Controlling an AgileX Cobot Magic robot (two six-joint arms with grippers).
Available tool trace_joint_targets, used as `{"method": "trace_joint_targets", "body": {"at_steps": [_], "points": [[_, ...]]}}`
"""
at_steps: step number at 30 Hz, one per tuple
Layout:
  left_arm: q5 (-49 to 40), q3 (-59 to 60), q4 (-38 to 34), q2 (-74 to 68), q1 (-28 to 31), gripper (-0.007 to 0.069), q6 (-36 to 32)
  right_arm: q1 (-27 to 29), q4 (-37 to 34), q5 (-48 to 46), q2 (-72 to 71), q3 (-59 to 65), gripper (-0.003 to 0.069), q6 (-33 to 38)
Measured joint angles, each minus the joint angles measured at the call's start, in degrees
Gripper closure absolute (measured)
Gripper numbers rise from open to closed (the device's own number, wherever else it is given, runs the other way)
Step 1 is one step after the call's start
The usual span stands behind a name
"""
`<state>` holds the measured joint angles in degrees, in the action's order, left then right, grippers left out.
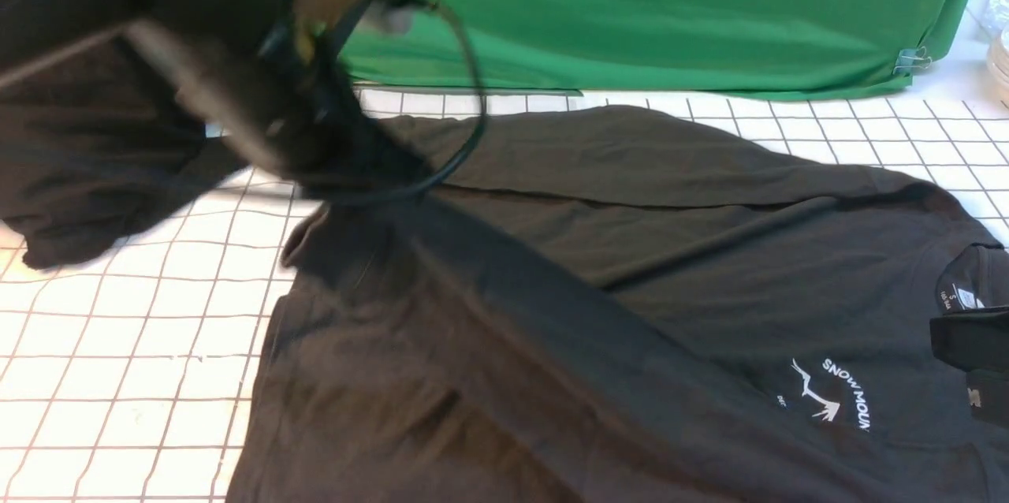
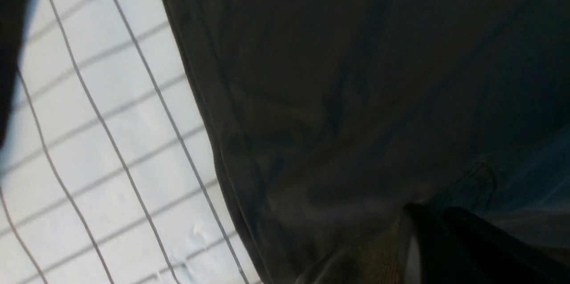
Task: Fold a long-sleeved shirt over a white checkered tablecloth.
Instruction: 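Fold the left side of the black T-shirt inward over its body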
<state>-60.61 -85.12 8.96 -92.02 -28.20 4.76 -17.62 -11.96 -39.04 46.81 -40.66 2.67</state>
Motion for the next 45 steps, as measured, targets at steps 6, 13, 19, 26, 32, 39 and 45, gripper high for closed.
{"method": "trace_joint_targets", "body": {"at_steps": [6, 13, 19, 26, 32, 39, 45], "points": [[-1.7, -9.7, 4.2, -13.3, 3.4, 0.061, -1.7, 0.0, -0.5, 0.0, 0.0, 0.0, 0.0622, 0.0], [-1.7, -14.8, 5.0, -22.7, 8.3, 0.061, -1.8, 0.0, -0.6, 0.0, 0.0, 0.0, 0.0617, 0.0], [-0.4, -16.3, 5.0, -27.3, 8.7, 0.061, -2.0, 0.0, -0.7, -0.1, 0.0, 0.0, 0.0609, 0.0], [0.9, -16.4, 5.0, -28.0, 8.7, 0.061, -2.2, -1.2, -9.5, -11.7, 4.0, -0.1, 0.0606, 8.1], [1.3, -16.5, 5.0, -28.0, 8.7, 0.061, -2.2, -12.4, -10.8, -11.8, 14.5, 0.5, 0.0601, 10.0], [1.2, -16.5, 5.0, -28.0, 8.8, 0.061, -2.2, -23.6, -0.7, 3.7, 30.4, 4.1, 0.0571, -3.4], [1.0, -16.5, 4.2, -28.0, 9.4, 0.061, -2.4, -23.9, 0.7, 15.0, 39.0, 4.2, 0.0347, -7.8]]}}
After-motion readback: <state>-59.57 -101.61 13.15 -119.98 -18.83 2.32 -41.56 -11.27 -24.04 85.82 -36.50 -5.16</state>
